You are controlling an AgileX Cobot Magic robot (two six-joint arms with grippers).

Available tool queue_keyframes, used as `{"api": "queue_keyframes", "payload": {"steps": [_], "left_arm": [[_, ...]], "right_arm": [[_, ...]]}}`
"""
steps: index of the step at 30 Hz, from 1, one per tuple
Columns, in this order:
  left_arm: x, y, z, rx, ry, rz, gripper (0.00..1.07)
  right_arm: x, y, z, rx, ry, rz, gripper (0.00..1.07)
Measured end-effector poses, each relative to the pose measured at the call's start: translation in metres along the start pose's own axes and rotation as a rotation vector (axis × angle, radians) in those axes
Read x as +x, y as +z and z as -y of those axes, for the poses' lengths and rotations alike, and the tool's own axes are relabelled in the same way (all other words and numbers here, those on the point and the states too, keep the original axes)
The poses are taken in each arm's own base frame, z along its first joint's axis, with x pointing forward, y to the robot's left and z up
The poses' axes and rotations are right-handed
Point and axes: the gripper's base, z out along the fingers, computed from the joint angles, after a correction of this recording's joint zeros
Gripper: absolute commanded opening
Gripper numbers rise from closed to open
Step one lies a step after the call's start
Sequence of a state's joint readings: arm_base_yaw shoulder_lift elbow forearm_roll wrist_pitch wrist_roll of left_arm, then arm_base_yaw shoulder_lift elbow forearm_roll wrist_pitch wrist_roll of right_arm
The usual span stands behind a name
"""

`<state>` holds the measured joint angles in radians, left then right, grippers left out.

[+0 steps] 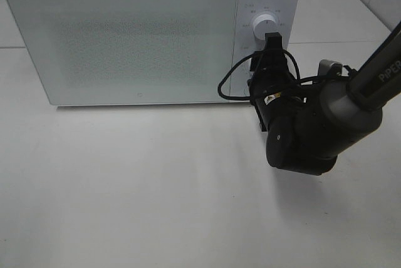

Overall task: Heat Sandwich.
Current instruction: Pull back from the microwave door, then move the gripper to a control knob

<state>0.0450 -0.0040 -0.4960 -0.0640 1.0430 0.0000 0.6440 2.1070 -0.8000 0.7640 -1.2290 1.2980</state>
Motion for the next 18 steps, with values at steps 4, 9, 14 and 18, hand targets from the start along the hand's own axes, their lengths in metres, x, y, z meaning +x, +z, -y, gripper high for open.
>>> {"api": "queue_keyframes", "payload": {"steps": [4,9,14,18], "left_arm": [[0.0,0.0,0.0,0.0,0.0,0.0,0.98],[0.0,0.0,0.0,0.0,0.0,0.0,0.98],[0.0,0.0,0.0,0.0,0.0,0.0,0.98],[0.0,0.0,0.0,0.0,0.0,0.0,0.98]], "right_arm": [[0.0,-0.0003,-0.0002,0.005,0.055,-0.001,0.17],[0.0002,-0.0011,-0.0041,0.022,0.078,-0.006,0.18],[-0.0003,-0.0009,-0.0047,0.028,0.079,-0.006,0.19],[-0.0003,-0.0009,-0.0047,0.028,0.073,-0.006,0.2]]}}
